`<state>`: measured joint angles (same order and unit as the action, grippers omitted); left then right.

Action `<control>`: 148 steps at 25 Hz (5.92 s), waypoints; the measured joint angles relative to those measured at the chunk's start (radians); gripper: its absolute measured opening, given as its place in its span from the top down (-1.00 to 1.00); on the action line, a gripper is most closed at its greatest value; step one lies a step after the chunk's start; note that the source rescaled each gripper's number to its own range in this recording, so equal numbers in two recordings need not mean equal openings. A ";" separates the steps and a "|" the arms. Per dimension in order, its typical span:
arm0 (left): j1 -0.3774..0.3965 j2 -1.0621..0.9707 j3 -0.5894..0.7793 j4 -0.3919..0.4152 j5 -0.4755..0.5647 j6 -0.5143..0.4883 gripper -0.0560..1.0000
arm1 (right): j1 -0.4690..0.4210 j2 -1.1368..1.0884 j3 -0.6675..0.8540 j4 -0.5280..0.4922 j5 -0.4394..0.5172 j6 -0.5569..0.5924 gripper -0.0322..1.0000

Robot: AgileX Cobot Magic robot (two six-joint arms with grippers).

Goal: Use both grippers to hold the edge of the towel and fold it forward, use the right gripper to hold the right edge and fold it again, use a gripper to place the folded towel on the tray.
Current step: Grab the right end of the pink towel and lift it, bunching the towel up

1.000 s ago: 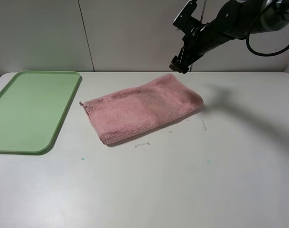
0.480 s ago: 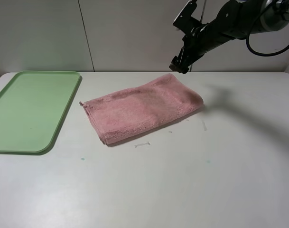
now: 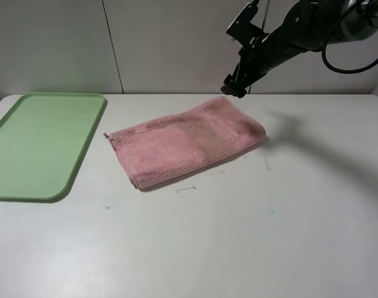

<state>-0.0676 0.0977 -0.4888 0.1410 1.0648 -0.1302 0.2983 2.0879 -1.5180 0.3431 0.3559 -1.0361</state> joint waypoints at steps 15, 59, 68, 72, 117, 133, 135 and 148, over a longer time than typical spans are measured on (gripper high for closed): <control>0.000 0.000 0.000 0.000 0.000 0.000 -0.77 | 0.000 0.000 0.000 -0.343 0.166 0.685 -1.00; 0.000 0.000 0.000 0.000 0.000 -0.001 -0.77 | -0.027 0.191 -0.006 -0.212 0.218 0.799 -0.28; 0.000 0.000 0.000 0.000 0.000 -0.001 -0.77 | -0.023 0.191 -0.013 -0.197 0.279 0.799 0.83; 0.000 0.000 0.000 0.000 0.000 -0.001 -0.77 | -0.023 0.191 -0.015 -0.201 0.293 0.799 0.83; 0.000 0.000 0.000 0.000 0.000 -0.001 -0.77 | -0.191 -0.545 0.780 -0.366 0.296 0.949 0.83; 0.000 0.000 0.000 0.000 0.000 -0.001 -0.77 | -0.244 -0.706 0.778 -0.480 0.472 1.023 0.83; 0.000 0.000 0.000 0.000 0.000 -0.001 -0.77 | -0.241 -0.706 0.774 -0.480 0.487 1.036 0.83; 0.000 0.000 0.000 0.000 0.000 -0.001 -0.77 | -0.047 -0.706 0.651 -0.437 0.529 1.144 0.83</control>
<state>-0.0676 0.0977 -0.4888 0.1410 1.0648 -0.1316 0.2515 1.3816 -0.8674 -0.0938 0.8851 0.1074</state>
